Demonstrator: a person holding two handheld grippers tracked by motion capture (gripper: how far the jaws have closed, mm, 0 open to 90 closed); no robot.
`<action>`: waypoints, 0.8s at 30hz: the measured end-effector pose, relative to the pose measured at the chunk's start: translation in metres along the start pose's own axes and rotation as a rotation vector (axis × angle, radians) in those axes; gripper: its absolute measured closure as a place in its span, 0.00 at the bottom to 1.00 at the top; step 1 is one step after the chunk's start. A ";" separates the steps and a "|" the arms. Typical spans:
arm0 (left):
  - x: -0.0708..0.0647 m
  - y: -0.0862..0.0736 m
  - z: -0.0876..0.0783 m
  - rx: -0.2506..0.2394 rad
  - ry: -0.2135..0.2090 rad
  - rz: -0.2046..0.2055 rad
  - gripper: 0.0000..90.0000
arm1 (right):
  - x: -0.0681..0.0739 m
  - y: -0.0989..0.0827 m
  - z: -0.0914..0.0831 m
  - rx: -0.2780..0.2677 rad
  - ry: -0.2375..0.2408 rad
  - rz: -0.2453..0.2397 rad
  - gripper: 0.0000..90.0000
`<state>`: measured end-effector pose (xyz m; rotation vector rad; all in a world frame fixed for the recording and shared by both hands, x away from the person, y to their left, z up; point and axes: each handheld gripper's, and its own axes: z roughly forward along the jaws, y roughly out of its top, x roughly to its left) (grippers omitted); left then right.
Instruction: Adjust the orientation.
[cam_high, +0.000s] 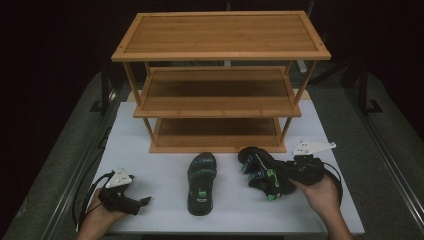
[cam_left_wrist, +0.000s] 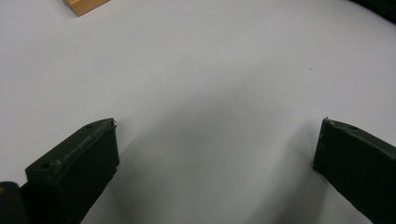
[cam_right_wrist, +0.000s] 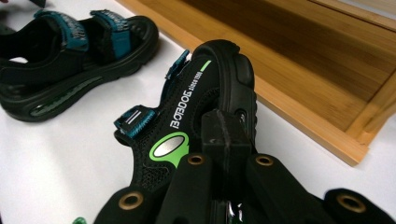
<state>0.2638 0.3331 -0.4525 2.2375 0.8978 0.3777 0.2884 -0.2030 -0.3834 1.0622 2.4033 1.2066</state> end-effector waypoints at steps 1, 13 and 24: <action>0.000 0.000 0.000 0.000 0.000 0.000 0.00 | -0.002 0.000 0.000 -0.002 -0.005 0.007 1.00; 0.000 0.000 0.000 0.002 0.000 0.000 0.00 | -0.023 -0.004 0.001 -0.025 -0.011 0.054 1.00; 0.000 0.000 0.000 0.001 0.000 -0.001 0.00 | -0.046 -0.011 0.009 -0.020 -0.031 0.097 1.00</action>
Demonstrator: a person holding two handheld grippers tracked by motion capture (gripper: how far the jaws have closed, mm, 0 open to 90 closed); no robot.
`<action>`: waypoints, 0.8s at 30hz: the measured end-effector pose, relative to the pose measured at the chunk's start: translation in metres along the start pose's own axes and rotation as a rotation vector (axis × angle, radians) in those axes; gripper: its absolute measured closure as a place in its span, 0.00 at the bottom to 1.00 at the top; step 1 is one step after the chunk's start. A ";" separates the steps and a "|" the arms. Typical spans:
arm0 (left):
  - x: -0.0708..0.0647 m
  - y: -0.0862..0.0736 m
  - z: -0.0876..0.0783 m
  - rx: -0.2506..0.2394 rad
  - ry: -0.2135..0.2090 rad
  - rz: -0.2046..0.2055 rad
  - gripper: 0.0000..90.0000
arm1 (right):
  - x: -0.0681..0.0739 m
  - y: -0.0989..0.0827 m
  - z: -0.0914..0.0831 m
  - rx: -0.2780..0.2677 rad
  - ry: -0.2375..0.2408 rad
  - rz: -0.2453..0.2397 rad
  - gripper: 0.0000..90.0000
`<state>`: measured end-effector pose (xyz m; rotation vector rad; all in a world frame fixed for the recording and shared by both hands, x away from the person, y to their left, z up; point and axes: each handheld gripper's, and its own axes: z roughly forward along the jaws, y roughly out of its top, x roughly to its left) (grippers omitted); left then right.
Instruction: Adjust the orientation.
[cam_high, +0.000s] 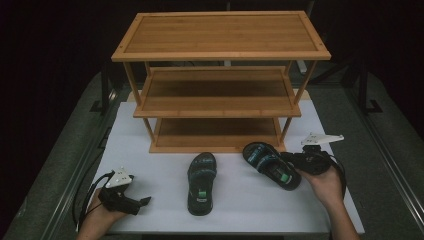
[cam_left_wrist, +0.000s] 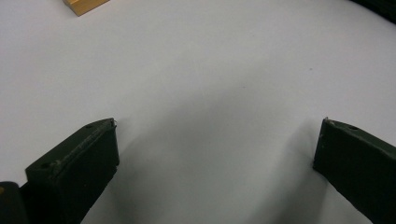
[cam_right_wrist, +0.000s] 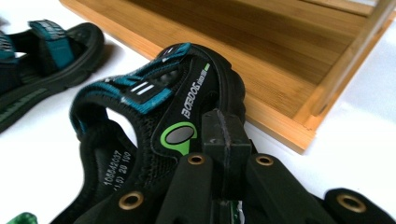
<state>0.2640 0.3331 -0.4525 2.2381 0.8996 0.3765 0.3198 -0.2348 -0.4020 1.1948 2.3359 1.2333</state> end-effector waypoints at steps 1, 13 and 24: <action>0.000 0.000 0.000 0.000 0.000 0.000 0.00 | -0.003 -0.001 0.001 0.001 0.000 0.003 1.00; 0.000 0.000 0.000 0.000 0.000 -0.001 0.00 | -0.030 -0.012 0.015 0.010 0.038 0.062 1.00; 0.000 0.000 0.000 0.000 -0.001 -0.001 0.00 | -0.032 -0.001 -0.015 -0.076 -0.012 0.065 0.90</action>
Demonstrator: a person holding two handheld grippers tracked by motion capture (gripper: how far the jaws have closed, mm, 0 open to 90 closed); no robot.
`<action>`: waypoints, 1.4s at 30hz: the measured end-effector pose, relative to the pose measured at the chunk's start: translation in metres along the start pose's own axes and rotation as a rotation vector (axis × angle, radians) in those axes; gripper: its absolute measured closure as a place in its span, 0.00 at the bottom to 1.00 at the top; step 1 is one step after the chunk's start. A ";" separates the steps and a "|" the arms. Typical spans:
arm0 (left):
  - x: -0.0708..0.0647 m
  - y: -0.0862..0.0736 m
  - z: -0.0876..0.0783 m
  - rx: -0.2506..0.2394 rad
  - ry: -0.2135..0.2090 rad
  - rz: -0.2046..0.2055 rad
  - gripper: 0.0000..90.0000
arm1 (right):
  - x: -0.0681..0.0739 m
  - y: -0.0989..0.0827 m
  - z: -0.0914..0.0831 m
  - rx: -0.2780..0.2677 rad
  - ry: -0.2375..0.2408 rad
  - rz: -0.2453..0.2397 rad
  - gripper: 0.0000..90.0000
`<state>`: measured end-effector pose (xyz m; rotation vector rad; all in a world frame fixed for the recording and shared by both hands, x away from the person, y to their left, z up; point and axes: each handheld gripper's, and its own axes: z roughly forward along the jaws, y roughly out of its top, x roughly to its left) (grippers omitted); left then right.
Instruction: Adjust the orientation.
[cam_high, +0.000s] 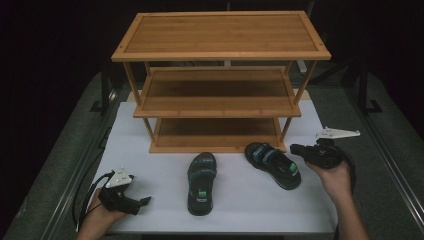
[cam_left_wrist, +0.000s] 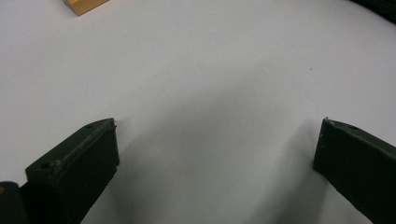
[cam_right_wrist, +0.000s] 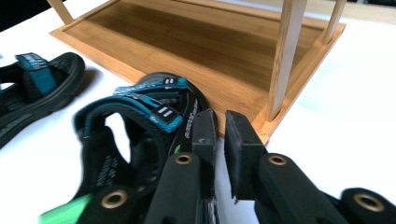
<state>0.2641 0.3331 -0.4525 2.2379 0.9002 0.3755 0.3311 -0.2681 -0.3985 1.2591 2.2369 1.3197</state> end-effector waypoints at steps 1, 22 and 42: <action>0.000 0.000 0.000 0.000 0.000 0.000 0.00 | 0.002 0.002 -0.004 -0.001 0.002 -0.004 0.88; 0.000 0.000 0.000 0.000 0.001 0.002 0.00 | 0.047 -0.013 -0.038 0.008 0.063 -0.108 0.63; 0.000 0.000 0.000 0.000 0.001 0.001 0.00 | 0.084 0.005 -0.034 -0.016 0.145 -0.181 0.99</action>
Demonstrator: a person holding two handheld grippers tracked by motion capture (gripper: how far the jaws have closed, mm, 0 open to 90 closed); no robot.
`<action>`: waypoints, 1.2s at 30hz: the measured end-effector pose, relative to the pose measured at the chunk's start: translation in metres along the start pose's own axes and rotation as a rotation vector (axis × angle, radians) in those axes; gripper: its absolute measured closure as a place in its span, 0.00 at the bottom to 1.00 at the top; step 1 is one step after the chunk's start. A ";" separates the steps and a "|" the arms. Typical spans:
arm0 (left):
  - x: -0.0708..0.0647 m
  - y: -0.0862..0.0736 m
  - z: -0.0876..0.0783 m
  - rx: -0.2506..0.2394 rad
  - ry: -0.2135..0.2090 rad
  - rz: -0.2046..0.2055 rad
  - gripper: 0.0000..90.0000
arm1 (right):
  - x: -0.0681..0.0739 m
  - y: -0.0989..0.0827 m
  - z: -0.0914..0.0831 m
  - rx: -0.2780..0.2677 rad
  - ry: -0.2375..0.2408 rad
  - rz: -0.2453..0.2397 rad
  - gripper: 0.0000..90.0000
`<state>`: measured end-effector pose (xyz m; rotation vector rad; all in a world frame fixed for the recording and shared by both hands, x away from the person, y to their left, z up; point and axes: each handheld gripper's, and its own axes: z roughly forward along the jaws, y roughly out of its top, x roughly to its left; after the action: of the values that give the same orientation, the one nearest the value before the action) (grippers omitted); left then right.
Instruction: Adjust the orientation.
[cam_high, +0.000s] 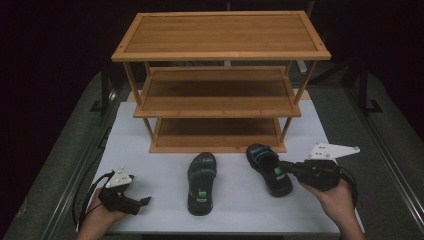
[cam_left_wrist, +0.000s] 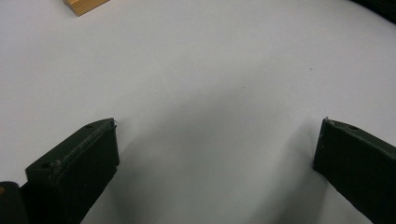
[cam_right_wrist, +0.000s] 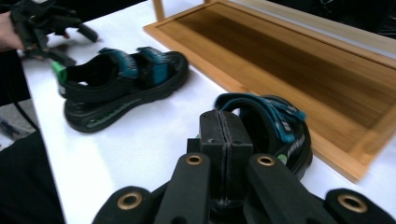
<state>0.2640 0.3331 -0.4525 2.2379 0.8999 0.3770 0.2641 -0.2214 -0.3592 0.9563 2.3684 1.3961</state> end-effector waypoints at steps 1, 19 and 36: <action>0.000 0.000 0.000 0.000 0.000 0.000 0.00 | 0.004 0.001 0.002 0.002 0.007 -0.005 0.99; 0.000 0.000 0.000 0.000 0.000 0.000 0.00 | 0.016 0.003 0.019 -0.017 0.090 -0.020 0.80; 0.000 0.000 0.000 0.003 -0.003 0.000 0.00 | -0.028 0.004 0.071 0.073 0.087 0.025 0.65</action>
<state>0.2642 0.3334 -0.4524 2.2408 0.8997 0.3723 0.3225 -0.1884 -0.3965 0.9652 2.4952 1.3954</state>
